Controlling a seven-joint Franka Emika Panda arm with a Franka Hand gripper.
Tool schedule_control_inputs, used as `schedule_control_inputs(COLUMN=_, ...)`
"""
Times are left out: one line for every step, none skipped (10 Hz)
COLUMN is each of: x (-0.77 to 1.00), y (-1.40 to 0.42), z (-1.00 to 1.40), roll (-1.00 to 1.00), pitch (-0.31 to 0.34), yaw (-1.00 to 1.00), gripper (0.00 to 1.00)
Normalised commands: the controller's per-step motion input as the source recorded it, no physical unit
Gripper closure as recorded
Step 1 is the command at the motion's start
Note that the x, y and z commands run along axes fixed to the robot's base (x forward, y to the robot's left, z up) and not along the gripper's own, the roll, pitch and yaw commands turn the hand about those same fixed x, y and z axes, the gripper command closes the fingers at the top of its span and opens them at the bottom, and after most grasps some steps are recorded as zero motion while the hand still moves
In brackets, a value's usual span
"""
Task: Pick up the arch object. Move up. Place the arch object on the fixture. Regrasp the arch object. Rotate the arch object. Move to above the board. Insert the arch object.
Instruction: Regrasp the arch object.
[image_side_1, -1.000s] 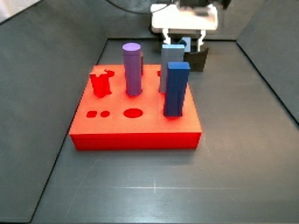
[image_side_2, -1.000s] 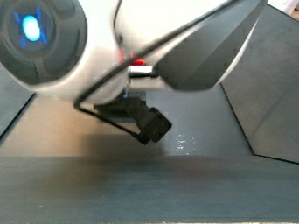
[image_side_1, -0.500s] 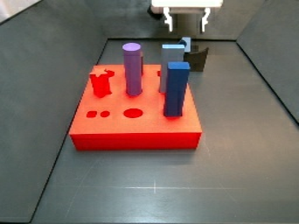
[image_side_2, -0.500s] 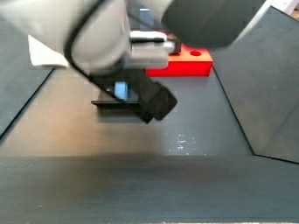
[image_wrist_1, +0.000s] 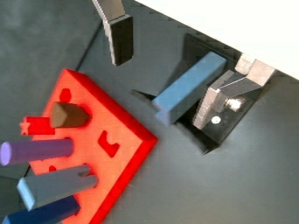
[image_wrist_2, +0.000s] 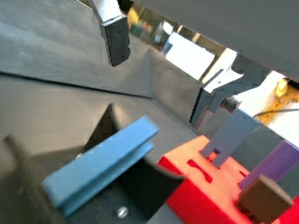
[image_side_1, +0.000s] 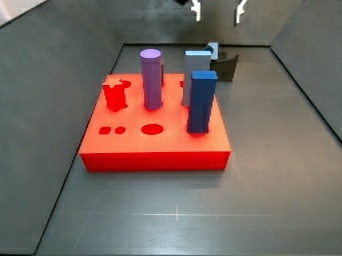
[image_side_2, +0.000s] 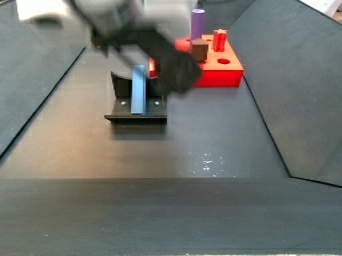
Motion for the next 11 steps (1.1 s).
schedule_control_inputs(x=-0.12, y=-0.99, z=1.00, roll=1.00, pitch=0.058, yaw=0.00, gripper=0.00)
schedule_control_inputs(x=-0.11, y=-0.87, z=0.81, roll=1.00, pitch=0.049, yaw=0.00, gripper=0.00)
schedule_control_inputs(x=-0.08, y=-0.71, z=0.60, roll=1.00, pitch=0.046, yaw=0.00, gripper=0.00)
schedule_control_inputs(x=-0.06, y=-0.52, z=0.37, roll=1.00, pitch=0.044, yaw=0.00, gripper=0.00)
schedule_control_inputs(x=-0.05, y=-0.33, z=0.13, roll=1.00, pitch=0.041, yaw=0.00, gripper=0.00)
schedule_control_inputs(x=-0.02, y=-0.14, z=0.01, roll=1.00, pitch=0.037, yaw=0.00, gripper=0.00)
schedule_control_inputs(x=-0.02, y=-0.02, z=0.04, roll=1.00, pitch=0.037, yaw=0.00, gripper=0.00)
schedule_control_inputs(x=-0.03, y=-0.03, z=0.03, roll=1.00, pitch=0.033, yaw=0.00, gripper=0.00)
schedule_control_inputs(x=-0.03, y=-0.03, z=0.01, roll=1.00, pitch=0.026, yaw=0.00, gripper=0.00)
schedule_control_inputs(x=-0.03, y=-0.03, z=0.01, roll=1.00, pitch=0.023, yaw=0.00, gripper=0.00)
schedule_control_inputs(x=-0.02, y=-0.02, z=0.01, roll=1.00, pitch=0.017, yaw=0.00, gripper=0.00)
